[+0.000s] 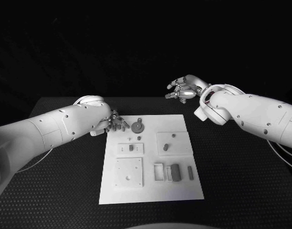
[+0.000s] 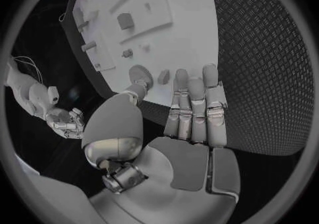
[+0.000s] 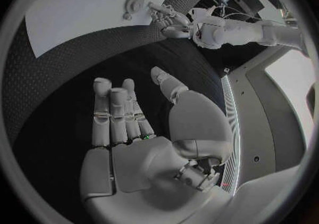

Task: Assemble the parts on the task board

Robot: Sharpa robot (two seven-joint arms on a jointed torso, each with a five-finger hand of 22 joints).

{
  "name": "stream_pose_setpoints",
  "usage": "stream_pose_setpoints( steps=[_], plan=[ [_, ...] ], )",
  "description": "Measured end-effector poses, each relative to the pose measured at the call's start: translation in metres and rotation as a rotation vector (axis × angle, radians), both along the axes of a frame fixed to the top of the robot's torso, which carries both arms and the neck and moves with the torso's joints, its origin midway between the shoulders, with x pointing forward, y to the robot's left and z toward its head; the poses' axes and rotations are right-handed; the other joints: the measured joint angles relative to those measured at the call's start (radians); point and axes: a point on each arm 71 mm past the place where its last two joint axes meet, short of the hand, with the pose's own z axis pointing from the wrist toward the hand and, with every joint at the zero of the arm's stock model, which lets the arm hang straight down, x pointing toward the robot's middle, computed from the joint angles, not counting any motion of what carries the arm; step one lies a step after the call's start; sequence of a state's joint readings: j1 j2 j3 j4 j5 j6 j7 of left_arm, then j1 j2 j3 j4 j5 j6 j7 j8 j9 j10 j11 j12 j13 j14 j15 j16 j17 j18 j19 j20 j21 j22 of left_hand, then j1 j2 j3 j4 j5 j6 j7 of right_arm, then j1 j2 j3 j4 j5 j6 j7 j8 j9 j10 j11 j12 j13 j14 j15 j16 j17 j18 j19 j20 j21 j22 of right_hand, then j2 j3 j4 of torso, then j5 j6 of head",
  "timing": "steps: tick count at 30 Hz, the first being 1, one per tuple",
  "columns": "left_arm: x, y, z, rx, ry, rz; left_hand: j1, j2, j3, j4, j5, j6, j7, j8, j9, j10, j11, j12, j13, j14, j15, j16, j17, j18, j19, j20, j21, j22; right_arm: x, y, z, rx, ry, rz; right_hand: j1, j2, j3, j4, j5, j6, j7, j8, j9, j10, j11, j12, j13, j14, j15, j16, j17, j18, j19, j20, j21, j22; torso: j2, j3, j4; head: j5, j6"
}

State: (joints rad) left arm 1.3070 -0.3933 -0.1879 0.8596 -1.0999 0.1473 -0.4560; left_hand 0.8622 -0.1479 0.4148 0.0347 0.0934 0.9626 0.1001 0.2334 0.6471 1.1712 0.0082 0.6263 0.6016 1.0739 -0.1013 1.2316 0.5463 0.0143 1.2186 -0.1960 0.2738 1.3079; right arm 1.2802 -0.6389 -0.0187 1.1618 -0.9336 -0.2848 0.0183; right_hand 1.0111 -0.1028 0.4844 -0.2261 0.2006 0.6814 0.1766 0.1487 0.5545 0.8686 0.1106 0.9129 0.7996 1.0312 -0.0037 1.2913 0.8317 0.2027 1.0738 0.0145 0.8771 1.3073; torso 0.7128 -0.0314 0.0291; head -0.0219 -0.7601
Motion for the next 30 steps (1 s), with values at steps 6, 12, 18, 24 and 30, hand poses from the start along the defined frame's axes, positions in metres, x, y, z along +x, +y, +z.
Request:
stream_pose_setpoints(
  steps=[6,12,18,24,30],
  plan=[
    [0.0013,0.0031,0.0006,0.002,-0.004,0.005,0.001,0.011,-0.004,-0.004,0.0,0.0,0.0,0.0,-0.002,0.0,0.0,0.0,0.0,0.0,0.0,0.0,-0.001,0.0,0.0,0.0,-0.002,0.0,-0.0001,-0.0008,0.0001,0.0,0.0,-0.001,0.0,0.0,0.0,0.0,0.0,-0.002,0.002,0.0,0.0,0.0,0.0,0.0,0.0,0.0,0.0,0.0,0.0,0.0,0.0,0.0,0.0,0.0,0.001,-0.0008,-0.0004,-0.002,-0.002],
    [0.0009,0.0012,0.0007,-0.001,-0.005,-0.002,0.003,0.023,-0.011,-0.011,0.0,0.004,0.004,0.004,-0.006,-0.001,-0.001,0.0,0.0,0.0,0.0,0.0,-0.001,0.0,0.0,0.0,-0.002,0.0,-0.0002,-0.0008,0.0001,0.0,0.0,-0.001,0.0,0.0,0.0,0.0,0.0,-0.003,0.002,0.0,-0.001,0.0,0.0,0.0,-0.001,0.0,0.0,0.0,0.0,0.0,0.0,0.0,0.0,0.0,0.001,-0.0008,0.0001,-0.004,-0.005],
    [0.0012,-0.0014,0.0004,-0.004,-0.005,-0.009,0.016,0.045,-0.021,-0.021,0.004,0.006,0.006,0.007,-0.01,0.003,-0.005,0.0,-0.001,0.001,0.002,0.0,-0.002,0.0,0.006,-0.006,-0.002,0.0,-0.0002,0.0006,0.0001,0.001,0.0,0.001,0.0,0.0,0.0,0.0,0.0,-0.003,0.002,0.0,-0.001,0.0,0.0,0.0,-0.001,0.0,0.0,0.0,0.0,0.001,0.0,0.0,0.0,0.0,0.001,-0.0003,0.0006,-0.004,-0.006],
    [0.0014,-0.0009,-0.001,-0.007,-0.005,-0.01,0.027,0.064,-0.03,-0.038,0.004,0.006,0.006,0.008,-0.014,0.006,-0.009,0.0,-0.002,0.005,-0.002,0.0,-0.003,0.0,0.006,-0.006,-0.002,0.0,-0.0003,0.0007,0.0001,0.001,0.0,0.002,0.0,0.0,0.0,0.0,0.0,-0.004,0.001,0.0,-0.001,0.0,0.0,0.004,-0.002,0.0,0.0,0.0,-0.001,0.001,0.0,0.0,0.0,0.0,0.0,0.0004,0.0004,-0.003,-0.006],
    [0.0013,-0.0044,-0.0014,-0.011,-0.004,-0.019,0.044,0.091,-0.029,-0.073,0.005,0.016,0.006,0.013,-0.019,0.01,-0.013,0.0,-0.005,0.007,-0.004,0.004,-0.005,0.0,0.011,-0.008,-0.006,0.0,-0.0003,0.0018,0.0001,0.001,0.0,0.003,0.0,0.0,0.0,0.0,0.0,-0.004,0.001,0.0,-0.001,0.0,0.0,0.004,-0.002,0.0,0.0,0.0,-0.001,0.001,0.0,0.0,0.0,0.0,0.0,0.0011,0.0,-0.006,-0.005]
  ],
)
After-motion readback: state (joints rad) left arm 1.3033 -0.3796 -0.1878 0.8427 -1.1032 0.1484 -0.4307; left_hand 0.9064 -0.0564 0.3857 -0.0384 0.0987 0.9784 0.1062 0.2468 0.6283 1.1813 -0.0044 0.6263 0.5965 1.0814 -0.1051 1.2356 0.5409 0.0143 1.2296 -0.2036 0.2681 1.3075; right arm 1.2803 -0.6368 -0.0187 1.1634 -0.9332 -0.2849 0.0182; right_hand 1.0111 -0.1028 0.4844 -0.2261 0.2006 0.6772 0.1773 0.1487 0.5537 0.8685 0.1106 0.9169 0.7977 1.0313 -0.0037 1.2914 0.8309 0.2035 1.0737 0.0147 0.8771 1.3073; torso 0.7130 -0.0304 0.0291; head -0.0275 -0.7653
